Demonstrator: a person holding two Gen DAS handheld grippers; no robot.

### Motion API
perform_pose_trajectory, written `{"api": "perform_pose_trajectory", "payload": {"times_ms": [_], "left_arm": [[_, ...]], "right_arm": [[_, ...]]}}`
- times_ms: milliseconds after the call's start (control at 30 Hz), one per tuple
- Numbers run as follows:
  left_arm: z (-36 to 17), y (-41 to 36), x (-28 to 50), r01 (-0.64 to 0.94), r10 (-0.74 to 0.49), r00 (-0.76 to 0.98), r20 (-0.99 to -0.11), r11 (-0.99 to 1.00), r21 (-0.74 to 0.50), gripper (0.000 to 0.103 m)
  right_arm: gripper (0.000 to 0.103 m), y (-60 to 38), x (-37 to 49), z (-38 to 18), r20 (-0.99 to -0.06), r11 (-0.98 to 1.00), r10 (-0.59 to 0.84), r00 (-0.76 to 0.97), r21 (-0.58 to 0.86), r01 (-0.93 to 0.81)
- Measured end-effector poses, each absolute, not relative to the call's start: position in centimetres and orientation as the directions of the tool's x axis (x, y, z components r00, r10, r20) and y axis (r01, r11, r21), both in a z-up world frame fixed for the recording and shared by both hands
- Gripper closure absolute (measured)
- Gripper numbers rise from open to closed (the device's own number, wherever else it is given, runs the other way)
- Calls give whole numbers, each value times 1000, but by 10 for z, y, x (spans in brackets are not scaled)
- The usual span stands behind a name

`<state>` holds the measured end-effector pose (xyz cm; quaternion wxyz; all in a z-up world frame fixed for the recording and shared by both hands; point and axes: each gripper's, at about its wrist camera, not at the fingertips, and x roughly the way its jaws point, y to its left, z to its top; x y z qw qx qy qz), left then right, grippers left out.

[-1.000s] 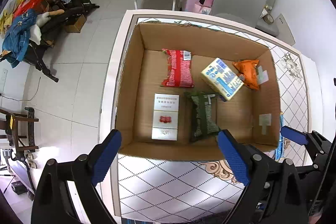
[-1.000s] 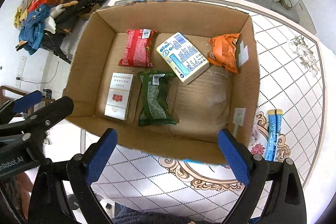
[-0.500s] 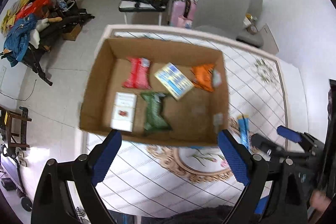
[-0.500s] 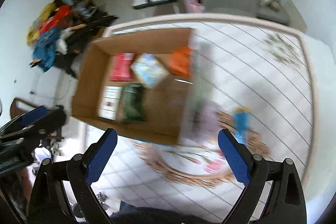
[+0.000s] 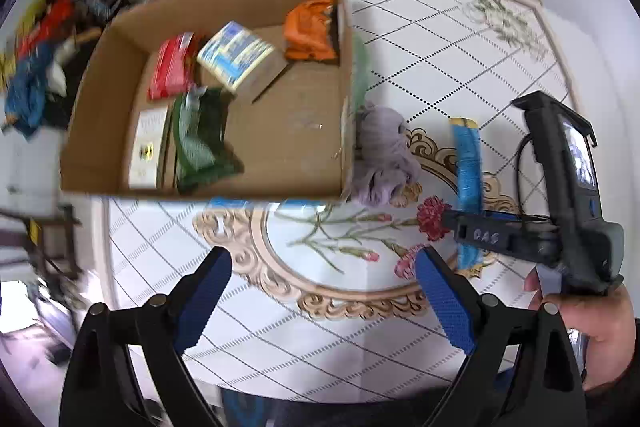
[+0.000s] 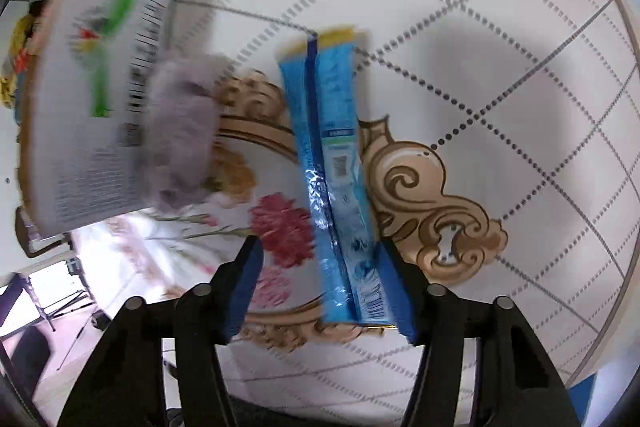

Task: Organize soft objects
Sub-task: 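Reach the right gripper to the blue tube and grasp it, then grasp the grey-purple cloth with the left gripper while the right holds the blue tube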

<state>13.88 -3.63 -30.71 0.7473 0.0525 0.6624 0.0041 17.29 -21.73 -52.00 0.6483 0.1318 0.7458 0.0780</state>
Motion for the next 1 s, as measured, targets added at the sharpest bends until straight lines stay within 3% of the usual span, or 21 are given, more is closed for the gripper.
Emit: {"api": "perform_pose_trajectory", "payload": {"times_ms": [33,67,267,467,900,1000], "left_arm": [[-307,-42,143,70,92,129,-987,992,102,9],[-306,-52,150,81,103,138,-985,990,115,9],[-326,-119,169,176,209,209,-955,953,247,9],[-379,-157,183,198,243,133,-961,944,266,9],[-447,-147,223,182,334,-22,-942,928,325,8],[-447,-146,226,172,307,-44,-951,940,295,9]], "right_arm": [[60,-218,173,-516,-950,954,297,-97,291,75],[81,-219,173,-514,-956,960,280,-90,276,53],[81,-269,153,-511,-968,969,244,-63,240,63],[81,-339,124,-515,-977,974,197,-80,186,128],[81,-342,127,-503,-982,977,178,-64,168,134],[81,-336,130,-496,-980,975,189,-59,180,130]]}}
